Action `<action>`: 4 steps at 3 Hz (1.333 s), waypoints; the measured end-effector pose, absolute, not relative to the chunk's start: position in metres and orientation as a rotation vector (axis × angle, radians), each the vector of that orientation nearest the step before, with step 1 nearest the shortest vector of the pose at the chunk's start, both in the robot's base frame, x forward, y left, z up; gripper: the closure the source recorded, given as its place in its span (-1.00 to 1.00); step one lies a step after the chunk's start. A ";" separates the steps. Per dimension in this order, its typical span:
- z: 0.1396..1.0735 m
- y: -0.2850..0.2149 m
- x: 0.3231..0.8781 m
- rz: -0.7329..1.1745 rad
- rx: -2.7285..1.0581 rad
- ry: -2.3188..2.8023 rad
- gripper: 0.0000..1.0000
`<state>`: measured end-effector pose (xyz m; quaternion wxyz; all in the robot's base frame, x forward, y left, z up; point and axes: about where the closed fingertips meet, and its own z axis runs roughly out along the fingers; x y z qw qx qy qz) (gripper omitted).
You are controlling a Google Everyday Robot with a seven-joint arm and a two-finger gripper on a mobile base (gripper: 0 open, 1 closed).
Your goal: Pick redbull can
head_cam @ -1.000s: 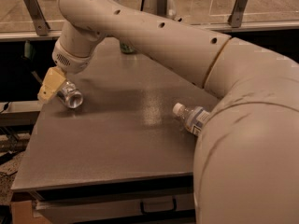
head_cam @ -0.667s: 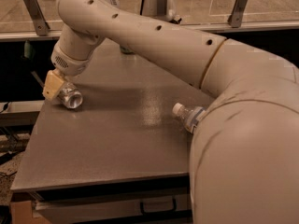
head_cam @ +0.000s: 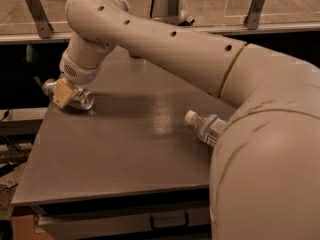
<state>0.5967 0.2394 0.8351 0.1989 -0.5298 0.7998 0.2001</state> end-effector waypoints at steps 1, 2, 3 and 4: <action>0.853 0.215 0.600 0.560 -1.471 2.177 1.00; 0.882 0.180 0.606 0.597 -1.474 2.061 1.00; 0.916 0.138 0.609 0.707 -1.430 1.909 1.00; 0.923 0.116 0.609 0.693 -1.445 1.847 1.00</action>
Offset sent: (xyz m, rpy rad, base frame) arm 0.0171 -0.1199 0.0903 0.2216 -0.2120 0.1233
